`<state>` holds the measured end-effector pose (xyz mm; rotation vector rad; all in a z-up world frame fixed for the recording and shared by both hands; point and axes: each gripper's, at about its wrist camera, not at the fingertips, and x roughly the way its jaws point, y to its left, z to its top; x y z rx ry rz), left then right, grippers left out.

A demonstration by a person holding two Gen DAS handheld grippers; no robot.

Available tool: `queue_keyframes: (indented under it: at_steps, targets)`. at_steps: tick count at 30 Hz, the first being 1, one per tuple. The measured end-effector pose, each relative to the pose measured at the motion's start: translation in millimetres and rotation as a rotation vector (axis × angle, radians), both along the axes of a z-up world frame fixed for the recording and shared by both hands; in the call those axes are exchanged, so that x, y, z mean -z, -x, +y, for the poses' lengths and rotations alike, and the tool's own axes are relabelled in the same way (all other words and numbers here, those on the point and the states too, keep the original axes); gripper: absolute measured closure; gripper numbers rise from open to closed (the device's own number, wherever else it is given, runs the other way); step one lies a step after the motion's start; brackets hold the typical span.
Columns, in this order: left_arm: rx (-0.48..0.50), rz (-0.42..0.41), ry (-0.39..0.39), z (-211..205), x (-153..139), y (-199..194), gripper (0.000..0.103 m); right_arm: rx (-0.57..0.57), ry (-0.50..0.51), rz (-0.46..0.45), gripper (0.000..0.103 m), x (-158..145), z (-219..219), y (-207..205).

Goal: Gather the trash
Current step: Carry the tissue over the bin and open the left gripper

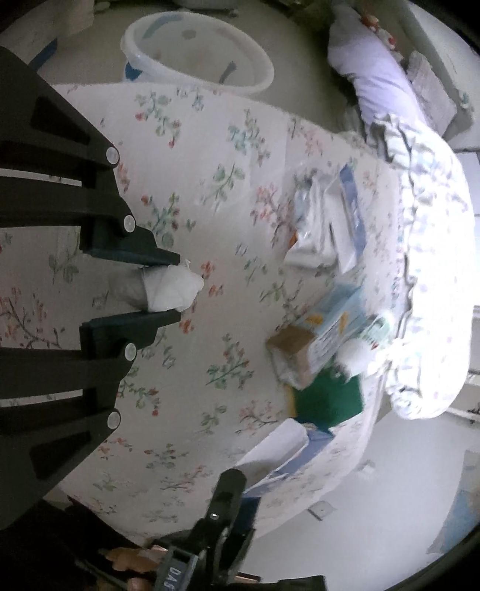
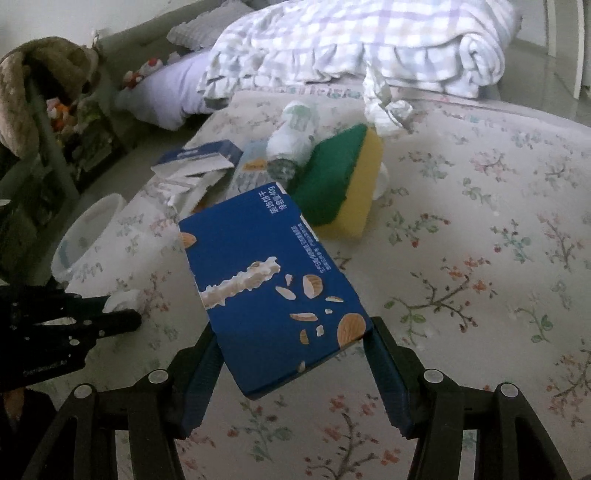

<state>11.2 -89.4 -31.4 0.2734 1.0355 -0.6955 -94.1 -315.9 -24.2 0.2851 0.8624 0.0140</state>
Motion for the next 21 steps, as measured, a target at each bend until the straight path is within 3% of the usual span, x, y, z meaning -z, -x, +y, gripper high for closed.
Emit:
queue_keyframes:
  at_steps: [13,21]
  targets:
    - [-0.193,-0.007,0.115,67.2,-27.1,-44.6,0.078,-0.021,0.011,-0.006,0.038,-17.0,41.3,-32.1]
    - [-0.304,-0.016,0.144,111.9,-32.5,-70.2,0.078,-0.073,0.001,-0.016,0.038,-22.1,78.7,-57.8]
